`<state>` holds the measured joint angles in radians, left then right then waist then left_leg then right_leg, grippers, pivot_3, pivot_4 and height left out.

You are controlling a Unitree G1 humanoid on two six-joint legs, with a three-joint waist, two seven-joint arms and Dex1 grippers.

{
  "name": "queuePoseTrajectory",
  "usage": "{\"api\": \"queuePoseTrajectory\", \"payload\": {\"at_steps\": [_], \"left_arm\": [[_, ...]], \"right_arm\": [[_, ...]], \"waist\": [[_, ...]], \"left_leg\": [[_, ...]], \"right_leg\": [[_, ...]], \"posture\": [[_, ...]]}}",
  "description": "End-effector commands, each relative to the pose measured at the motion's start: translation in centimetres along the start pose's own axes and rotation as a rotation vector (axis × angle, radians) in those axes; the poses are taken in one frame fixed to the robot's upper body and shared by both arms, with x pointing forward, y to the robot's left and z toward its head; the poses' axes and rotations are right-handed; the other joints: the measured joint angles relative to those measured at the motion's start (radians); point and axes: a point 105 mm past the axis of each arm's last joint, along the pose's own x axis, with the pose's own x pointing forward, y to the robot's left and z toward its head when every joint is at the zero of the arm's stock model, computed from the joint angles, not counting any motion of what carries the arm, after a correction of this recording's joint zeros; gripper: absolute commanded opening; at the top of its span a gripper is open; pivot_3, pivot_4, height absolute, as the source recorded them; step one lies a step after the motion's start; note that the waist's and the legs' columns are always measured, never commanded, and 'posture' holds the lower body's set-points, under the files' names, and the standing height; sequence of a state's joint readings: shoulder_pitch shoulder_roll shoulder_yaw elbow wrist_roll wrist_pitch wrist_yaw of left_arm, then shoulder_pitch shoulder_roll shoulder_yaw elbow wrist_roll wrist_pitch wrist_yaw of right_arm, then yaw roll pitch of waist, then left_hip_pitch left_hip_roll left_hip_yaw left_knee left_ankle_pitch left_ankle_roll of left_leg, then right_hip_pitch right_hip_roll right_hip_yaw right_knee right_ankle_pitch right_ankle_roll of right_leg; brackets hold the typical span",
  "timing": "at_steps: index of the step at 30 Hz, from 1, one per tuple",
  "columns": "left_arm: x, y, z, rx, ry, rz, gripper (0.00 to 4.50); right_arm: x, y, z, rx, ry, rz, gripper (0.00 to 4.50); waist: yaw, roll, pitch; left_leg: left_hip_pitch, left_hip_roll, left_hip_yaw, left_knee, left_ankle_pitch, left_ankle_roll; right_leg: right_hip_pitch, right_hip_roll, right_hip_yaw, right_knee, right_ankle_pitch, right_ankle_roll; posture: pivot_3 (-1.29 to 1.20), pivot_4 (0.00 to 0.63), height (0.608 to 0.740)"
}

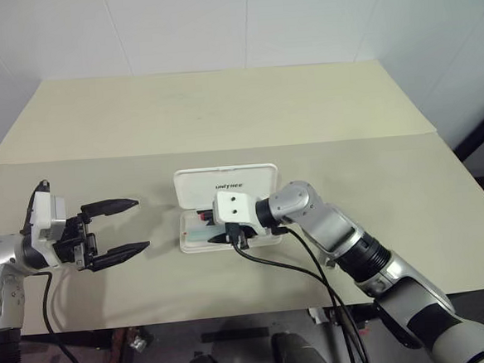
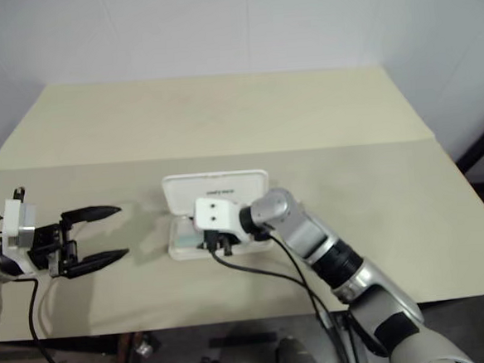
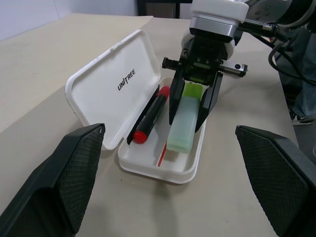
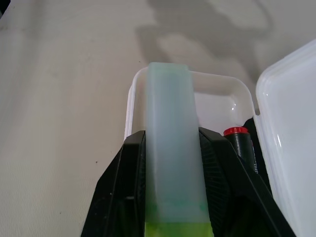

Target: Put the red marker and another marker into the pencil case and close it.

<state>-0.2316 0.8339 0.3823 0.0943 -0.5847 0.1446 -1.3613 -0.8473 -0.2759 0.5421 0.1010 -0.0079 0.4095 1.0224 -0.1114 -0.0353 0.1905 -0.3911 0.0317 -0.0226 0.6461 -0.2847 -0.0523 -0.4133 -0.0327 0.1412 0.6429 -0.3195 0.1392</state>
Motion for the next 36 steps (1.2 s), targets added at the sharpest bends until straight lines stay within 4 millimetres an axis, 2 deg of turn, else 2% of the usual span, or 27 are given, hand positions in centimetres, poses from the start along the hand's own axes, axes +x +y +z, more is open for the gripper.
{"api": "queuePoseTrajectory", "payload": {"at_steps": [1, 5, 6, 10, 15, 17, 20, 24, 29, 33, 36], "left_arm": [[-0.4, 0.4, 1.0, 0.04, -0.011, 0.014, 4.5], [-0.4, 0.4, 1.0, 0.039, -0.012, 0.016, 4.5], [-0.4, 0.4, 1.0, 0.039, -0.013, 0.017, 4.5], [-0.3, 0.4, 1.0, 0.038, -0.016, 0.018, 4.5], [-0.1, 0.2, 1.0, 0.037, -0.022, 0.014, 4.5], [0.0, 0.2, 0.9, 0.035, -0.024, 0.012, 4.5], [0.2, 0.3, 0.8, 0.032, -0.03, 0.009, 4.5], [0.6, 0.5, 0.6, 0.029, -0.04, 0.003, 4.5], [1.0, 0.6, 0.5, 0.031, -0.052, -0.002, 4.5], [1.1, 0.3, 0.3, 0.027, -0.056, -0.001, 4.5], [1.0, 0.2, 0.2, 0.026, -0.056, 0.003, 4.5]], "right_arm": [[-0.4, -0.3, 1.5, -0.018, -0.053, -0.028, 2.79], [-0.7, -0.5, 1.7, -0.016, -0.059, -0.038, 4.26], [-0.8, -0.6, 1.8, -0.017, -0.06, -0.039, 4.46], [-1.6, -0.7, 2.1, -0.024, -0.076, -0.042, 4.46], [-4.9, 0.0, 2.4, -0.017, -0.115, 0.001, 4.46], [-7.1, 0.5, 1.4, -0.019, -0.089, 0.03, 4.46], [-10.4, 0.7, -1.2, -0.034, 0.015, 0.041, 4.46], [-13.2, 0.6, -3.9, -0.07, 0.146, 0.065, 4.46], [-15.6, 1.0, -6.6, -0.122, 0.281, 0.126, 4.46], [-16.8, 1.1, -7.6, -0.137, 0.327, 0.137, 4.46], [-17.6, 0.9, -7.8, -0.082, 0.33, 0.094, 4.46]], "waist": [[0.0, 0.0, 0.0], [0.0, 0.0, 0.0], [0.0, 0.0, 0.0], [0.001, 0.0, 0.0], [0.003, 0.0, 0.0], [0.009, 0.0, 0.0], [0.023, 0.001, 0.001], [0.028, 0.001, 0.001], [0.027, 0.002, 0.002], [0.028, 0.003, 0.002], [0.029, 0.003, 0.002]], "left_leg": [[0.0, 0.0, 0.0, 0.0, 0.0, 0.0], [0.0, 0.0, -0.004, 0.0, 0.0, 0.0], [0.0, 0.0, -0.005, 0.0, 0.0, 0.0], [0.0, -0.001, -0.009, 0.0, 0.0, 0.0], [0.0, 0.0, -0.01, -0.001, 0.0, 0.0], [-0.001, 0.0, -0.012, -0.001, 0.0, 0.0], [-0.001, -0.002, -0.012, -0.001, 0.0, 0.0], [-0.001, -0.003, -0.008, -0.001, -0.001, 0.001], [0.0, -0.003, -0.005, -0.001, -0.001, 0.001], [0.0, -0.002, -0.005, -0.001, -0.001, 0.001], [0.0, -0.002, -0.005, -0.001, -0.001, 0.001]], "right_leg": [[0.0, 0.0, 0.0, 0.0, 0.0, 0.0], [0.0, -0.001, 0.0, -0.001, 0.0, 0.0], [0.0, -0.001, 0.0, -0.001, 0.0, 0.0], [0.0, -0.001, 0.0, -0.001, 0.0, 0.0], [0.001, -0.002, -0.002, -0.001, 0.0, 0.0], [0.002, -0.005, -0.006, -0.005, 0.0, 0.0], [0.002, -0.01, -0.015, -0.008, 0.0, 0.0], [0.004, -0.011, -0.017, -0.009, 0.0, 0.0], [0.003, -0.008, -0.019, -0.008, -0.001, -0.002], [0.003, -0.008, -0.019, -0.007, -0.002, -0.003], [0.003, -0.008, -0.02, -0.007, -0.002, -0.003]], "posture": [[0.0, 0.15, 0.74], [0.0, 0.15, 0.74], [0.0, 0.15, 0.74], [0.0, 0.15, 0.74], [0.0, 0.15, 0.74], [0.0, 0.15, 0.74], [0.0, 0.15, 0.74], [0.0, 0.15, 0.74], [0.0, 0.15, 0.74], [0.0, 0.15, 0.74], [0.0, 0.15, 0.74]]}}
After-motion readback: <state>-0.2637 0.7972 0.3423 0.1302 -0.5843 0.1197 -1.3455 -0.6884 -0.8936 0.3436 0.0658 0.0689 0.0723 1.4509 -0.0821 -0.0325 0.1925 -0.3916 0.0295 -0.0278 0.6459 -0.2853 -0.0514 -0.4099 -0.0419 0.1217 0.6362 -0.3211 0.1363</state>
